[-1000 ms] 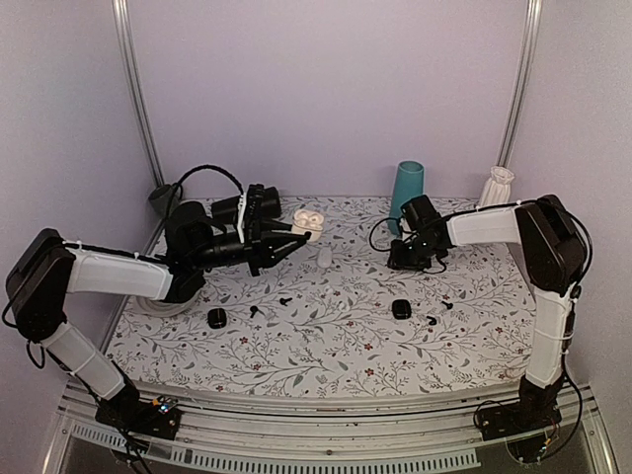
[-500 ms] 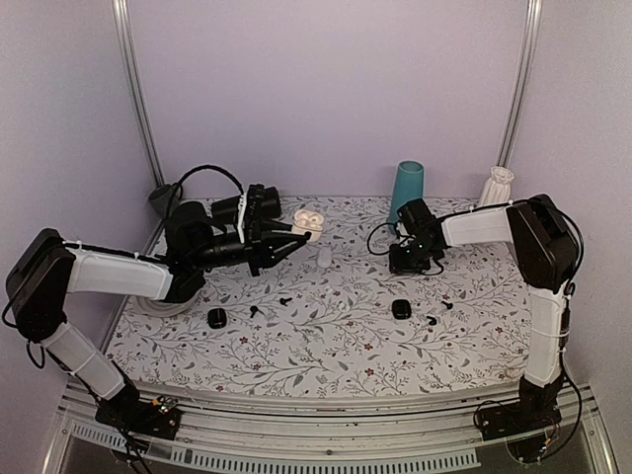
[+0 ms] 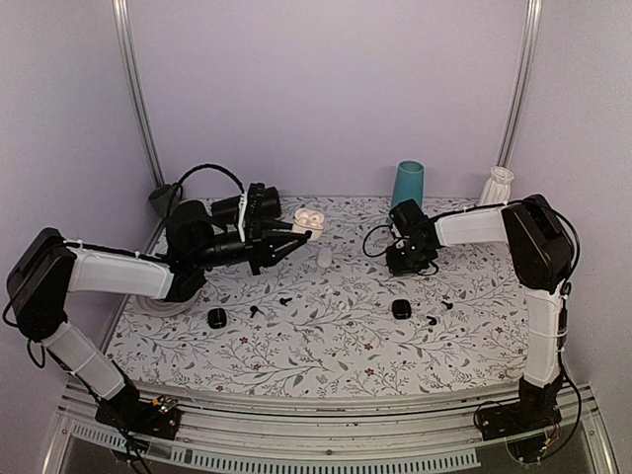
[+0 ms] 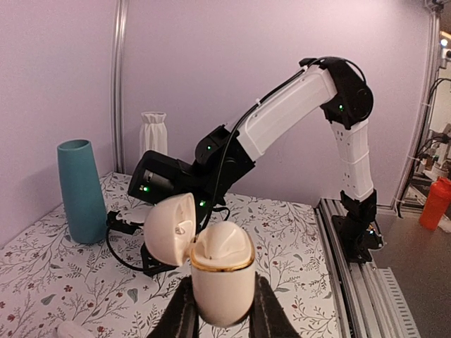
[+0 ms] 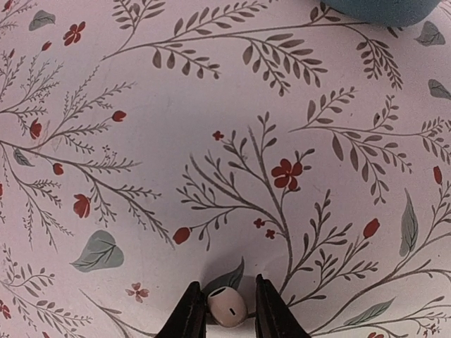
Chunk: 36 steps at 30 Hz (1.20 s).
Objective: Insert the wireless bluetooth earbuds into the charging case
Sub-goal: Pick up the right earbud from the center of the board.
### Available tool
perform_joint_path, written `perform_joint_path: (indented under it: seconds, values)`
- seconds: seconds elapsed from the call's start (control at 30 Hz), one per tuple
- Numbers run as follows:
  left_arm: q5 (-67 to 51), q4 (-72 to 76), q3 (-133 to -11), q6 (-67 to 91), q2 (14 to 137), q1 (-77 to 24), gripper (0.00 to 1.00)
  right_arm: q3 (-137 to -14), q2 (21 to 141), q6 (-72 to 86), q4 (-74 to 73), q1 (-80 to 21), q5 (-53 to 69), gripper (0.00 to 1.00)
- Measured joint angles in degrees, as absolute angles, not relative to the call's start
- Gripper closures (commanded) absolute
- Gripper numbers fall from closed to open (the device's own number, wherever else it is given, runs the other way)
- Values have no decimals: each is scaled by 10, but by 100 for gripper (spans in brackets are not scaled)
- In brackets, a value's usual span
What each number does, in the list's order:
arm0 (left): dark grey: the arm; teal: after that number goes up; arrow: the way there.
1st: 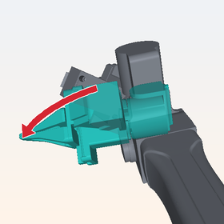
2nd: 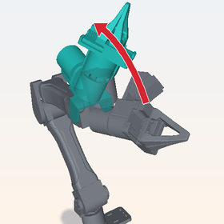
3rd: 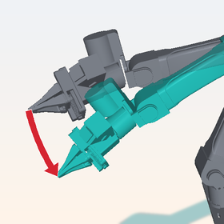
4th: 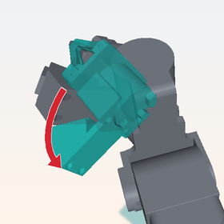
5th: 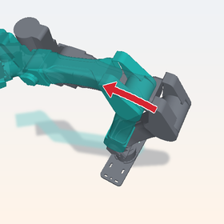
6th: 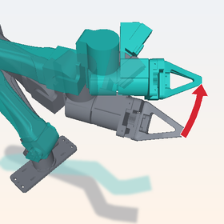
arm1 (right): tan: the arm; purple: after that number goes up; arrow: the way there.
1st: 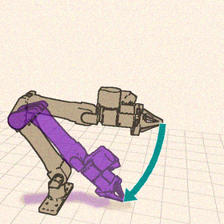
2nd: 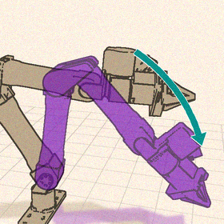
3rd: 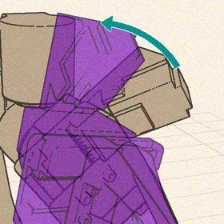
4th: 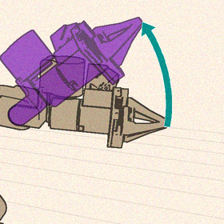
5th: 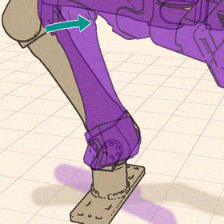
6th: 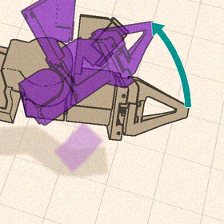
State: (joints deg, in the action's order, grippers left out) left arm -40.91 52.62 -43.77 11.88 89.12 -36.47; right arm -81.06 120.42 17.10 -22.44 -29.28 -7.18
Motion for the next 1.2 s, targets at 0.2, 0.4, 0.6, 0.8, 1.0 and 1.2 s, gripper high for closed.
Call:
perform_joint_path:
  seconds: [0.2,0.4,0.6,0.8,1.0,1.2]
  values:
    - [-409,526,-438,121,892,-365,100,-815,1204,184,-241,-294,-78,70]
    - [-409,527,-438,121,893,-365,100,-817,1204,210,-245,-294,-75,73]
    - [-411,528,-438,121,893,-365,100,-817,1204,224,-244,-294,-67,77]
    - [-411,528,-438,121,893,-365,100,-817,1204,235,-245,-294,-56,80]
    - [-411,528,-438,121,893,-365,100,-817,1204,243,-242,-294,-54,89]
    - [-408,528,-438,121,895,-365,100,-817,1203,244,-240,-294,-54,89]
